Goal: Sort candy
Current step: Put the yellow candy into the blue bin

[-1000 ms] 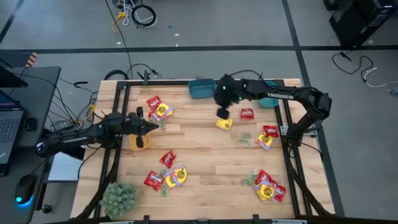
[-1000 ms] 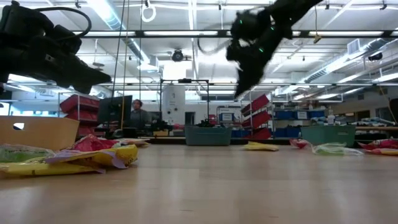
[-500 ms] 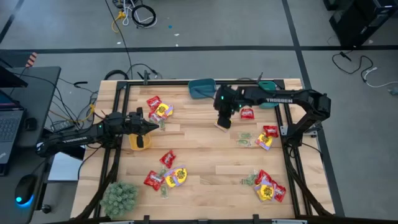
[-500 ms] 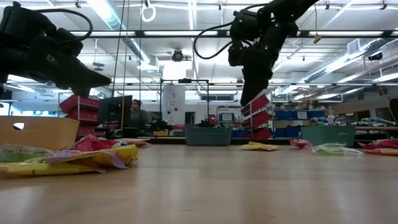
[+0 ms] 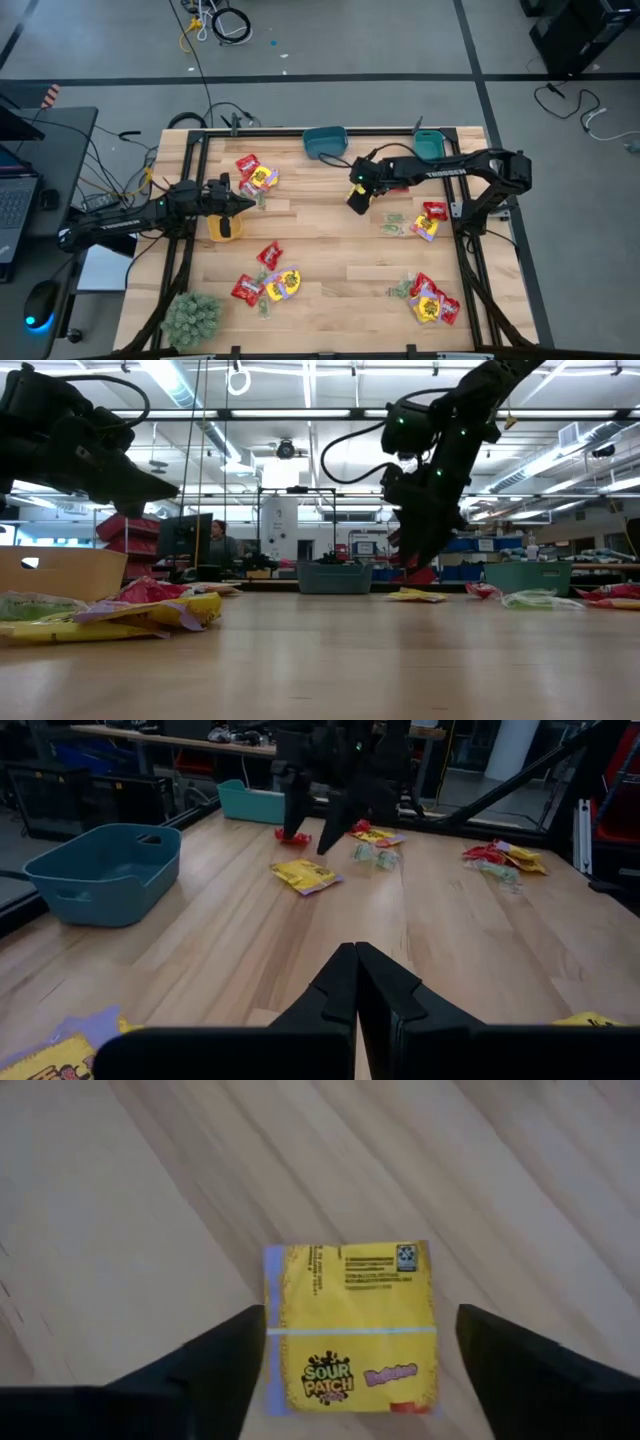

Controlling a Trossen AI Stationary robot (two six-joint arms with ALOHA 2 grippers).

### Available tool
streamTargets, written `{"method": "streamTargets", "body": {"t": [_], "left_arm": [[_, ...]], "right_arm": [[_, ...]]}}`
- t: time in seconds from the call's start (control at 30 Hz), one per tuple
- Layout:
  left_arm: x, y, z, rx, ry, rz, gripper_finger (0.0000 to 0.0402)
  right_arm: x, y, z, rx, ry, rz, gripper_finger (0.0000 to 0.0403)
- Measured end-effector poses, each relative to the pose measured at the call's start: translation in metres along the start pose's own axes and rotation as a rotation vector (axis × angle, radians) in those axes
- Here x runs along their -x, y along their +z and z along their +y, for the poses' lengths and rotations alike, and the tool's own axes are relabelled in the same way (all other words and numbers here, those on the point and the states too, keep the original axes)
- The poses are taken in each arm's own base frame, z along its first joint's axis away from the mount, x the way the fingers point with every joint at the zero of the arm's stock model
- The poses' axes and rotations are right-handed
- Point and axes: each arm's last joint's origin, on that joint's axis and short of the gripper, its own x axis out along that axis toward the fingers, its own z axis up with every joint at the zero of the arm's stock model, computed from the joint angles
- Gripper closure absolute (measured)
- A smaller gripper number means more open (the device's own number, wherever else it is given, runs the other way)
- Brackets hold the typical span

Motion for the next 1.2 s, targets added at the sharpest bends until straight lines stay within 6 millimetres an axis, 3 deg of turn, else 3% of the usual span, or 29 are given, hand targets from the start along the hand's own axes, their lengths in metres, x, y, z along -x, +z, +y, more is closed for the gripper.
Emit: {"method": "streamTargets", "body": {"t": [0.27,0.9,1.07,1.2], "left_arm": [[0.000,0.000,0.000,0.000,-0.001,0.000,0.0394],[0.000,0.000,0.000,-0.003,-0.003,0.001,0.0394],[0.000,0.000,0.000,-0.004,-0.004,0.001,0.0394],[0.000,0.000,0.000,-0.004,-0.004,0.001,0.0394]], "right_arm": [[-0.011,-0.010,-0.005,0.013,-0.052,-0.045,0.0041],[-0.030,-0.037,-0.009,-0.001,-0.025,-0.088,0.0030],[-0.030,-0.039,-0.005,0.021,-0.003,-0.085,0.0043],[-0.030,-0.038,-0.002,0.025,0.038,-0.093,0.0086]]}}
